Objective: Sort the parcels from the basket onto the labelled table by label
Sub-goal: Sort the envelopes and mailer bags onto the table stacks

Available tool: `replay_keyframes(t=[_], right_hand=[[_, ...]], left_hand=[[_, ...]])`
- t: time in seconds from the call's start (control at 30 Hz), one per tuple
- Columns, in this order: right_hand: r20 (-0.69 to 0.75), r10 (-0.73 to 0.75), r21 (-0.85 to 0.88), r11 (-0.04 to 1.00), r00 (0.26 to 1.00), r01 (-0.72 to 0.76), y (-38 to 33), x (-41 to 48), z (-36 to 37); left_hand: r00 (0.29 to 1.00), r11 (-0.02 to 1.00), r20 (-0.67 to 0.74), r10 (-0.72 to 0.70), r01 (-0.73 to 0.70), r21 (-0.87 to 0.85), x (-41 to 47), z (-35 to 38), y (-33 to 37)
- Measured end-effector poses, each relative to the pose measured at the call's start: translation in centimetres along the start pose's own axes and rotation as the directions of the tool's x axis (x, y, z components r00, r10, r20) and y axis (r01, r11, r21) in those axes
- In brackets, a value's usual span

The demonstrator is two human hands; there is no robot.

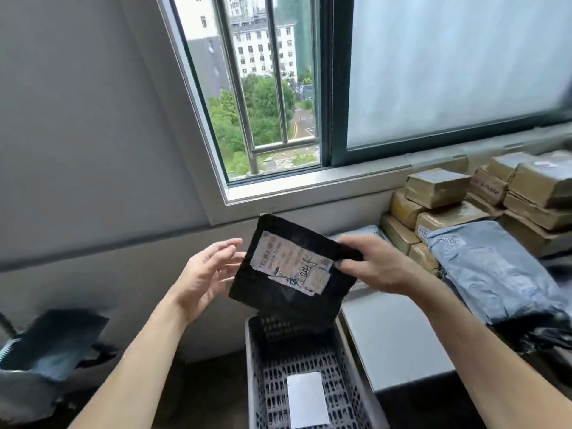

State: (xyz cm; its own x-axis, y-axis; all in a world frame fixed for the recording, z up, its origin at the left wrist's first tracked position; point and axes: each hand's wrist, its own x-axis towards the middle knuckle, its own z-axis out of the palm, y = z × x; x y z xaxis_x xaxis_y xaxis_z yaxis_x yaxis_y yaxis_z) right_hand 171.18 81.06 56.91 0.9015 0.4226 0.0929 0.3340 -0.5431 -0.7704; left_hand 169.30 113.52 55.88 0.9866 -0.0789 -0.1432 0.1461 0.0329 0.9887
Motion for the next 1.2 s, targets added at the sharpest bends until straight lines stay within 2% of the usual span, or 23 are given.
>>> replay_keyframes(t=[0.1,0.2,0.27,0.33,0.37,0.43,0.5,0.53,0.63,0.7,0.77,0.83,0.97,1.1,1.2], right_hand=[[0.092,-0.049,-0.287,0.955,0.995,0.074,-4.4,0.8,-1.8],[0.190,-0.015,-0.473,0.875,0.982,0.105,-7.5,2.2,-1.6],[0.216,0.008,-0.535,0.838,0.976,0.112,-8.6,2.8,-1.1],[0.195,0.002,-0.453,0.887,0.981,0.089,-8.7,3.0,-0.9],[0.167,-0.007,-0.381,0.922,0.986,0.071,-8.3,3.0,-1.1],[0.093,-0.010,-0.263,0.964,0.996,0.034,-7.2,2.6,-1.7],[0.033,0.010,-0.133,0.991,0.999,-0.005,-5.7,2.1,-2.4],[-0.007,0.013,-0.050,0.999,1.000,-0.013,-5.1,1.8,-2.8],[-0.188,0.073,0.243,0.970,0.979,-0.026,-3.9,1.5,-3.2],[-0.273,0.165,0.462,0.886,0.948,-0.021,-3.7,1.6,-2.7],[-0.312,0.262,0.611,0.791,0.913,-0.019,-4.1,1.9,-1.4],[-0.315,0.331,0.699,0.715,0.890,-0.018,-4.4,2.0,-0.1],[-0.291,0.430,0.811,0.585,0.855,-0.017,-4.3,1.6,2.4],[-0.271,0.466,0.850,0.526,0.842,-0.017,-4.1,1.0,3.9],[-0.263,0.469,0.852,0.523,0.843,-0.024,-4.3,0.7,4.5]], left_hand=[[0.985,0.921,0.123,0.123,-0.159,0.355,0.5,0.5,4.0],[0.946,0.786,0.294,0.137,-0.284,0.550,1.1,2.6,7.1],[0.917,0.703,0.385,0.104,-0.341,0.624,1.2,3.8,7.9],[0.906,0.653,0.382,0.180,-0.401,0.643,1.1,3.6,8.3],[0.914,0.685,0.313,0.258,-0.402,0.608,1.0,3.0,8.5],[0.909,0.794,0.065,0.411,-0.392,0.465,1.2,0.7,8.4],[0.898,0.892,-0.131,0.419,-0.381,0.245,1.5,-1.9,7.3],[0.917,0.930,-0.156,0.366,-0.355,0.100,1.5,-2.7,6.5],[0.983,0.944,-0.011,0.186,-0.181,-0.275,1.1,-2.9,3.7],[0.973,0.905,0.163,0.164,-0.083,-0.416,0.4,-1.3,2.5],[0.950,0.899,0.254,0.180,-0.054,-0.435,-0.3,0.8,2.2],[0.945,0.899,0.271,0.184,-0.051,-0.435,-0.8,2.4,2.4],[0.972,0.899,0.190,0.138,-0.043,-0.437,-1.4,4.4,3.7],[0.995,0.919,0.058,0.079,-0.050,-0.391,-1.0,5.0,4.0],[0.998,0.904,0.064,0.014,0.015,-0.427,-1.0,4.6,4.1]])
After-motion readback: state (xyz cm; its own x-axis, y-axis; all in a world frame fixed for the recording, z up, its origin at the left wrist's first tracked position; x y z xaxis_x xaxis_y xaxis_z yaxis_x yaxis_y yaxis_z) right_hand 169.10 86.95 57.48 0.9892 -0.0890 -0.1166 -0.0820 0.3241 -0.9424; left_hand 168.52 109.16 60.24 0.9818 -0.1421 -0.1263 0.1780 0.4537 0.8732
